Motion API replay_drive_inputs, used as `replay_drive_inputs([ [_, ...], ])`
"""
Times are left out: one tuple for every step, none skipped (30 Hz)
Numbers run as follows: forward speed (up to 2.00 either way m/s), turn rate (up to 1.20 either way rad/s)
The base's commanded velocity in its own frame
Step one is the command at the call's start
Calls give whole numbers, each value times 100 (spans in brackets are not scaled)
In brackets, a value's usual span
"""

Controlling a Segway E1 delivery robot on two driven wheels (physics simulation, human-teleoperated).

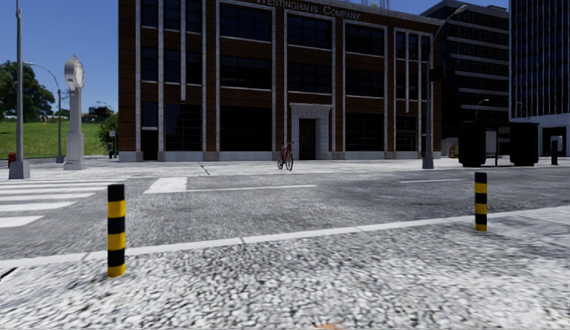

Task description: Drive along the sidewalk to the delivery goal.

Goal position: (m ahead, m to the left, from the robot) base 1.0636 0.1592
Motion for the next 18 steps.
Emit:
replay_drive_inputs([
  [127,0],
  [127,0],
  [123,1],
  [123,1],
  [119,8],
  [117,10],
  [116,11],
  [116,11],
  [114,11],
  [112,11],
  [110,11],
  [110,11],
  [110,11],
  [109,11],
  [109,11],
  [108,11],
  [108,11],
  [105,6],
])
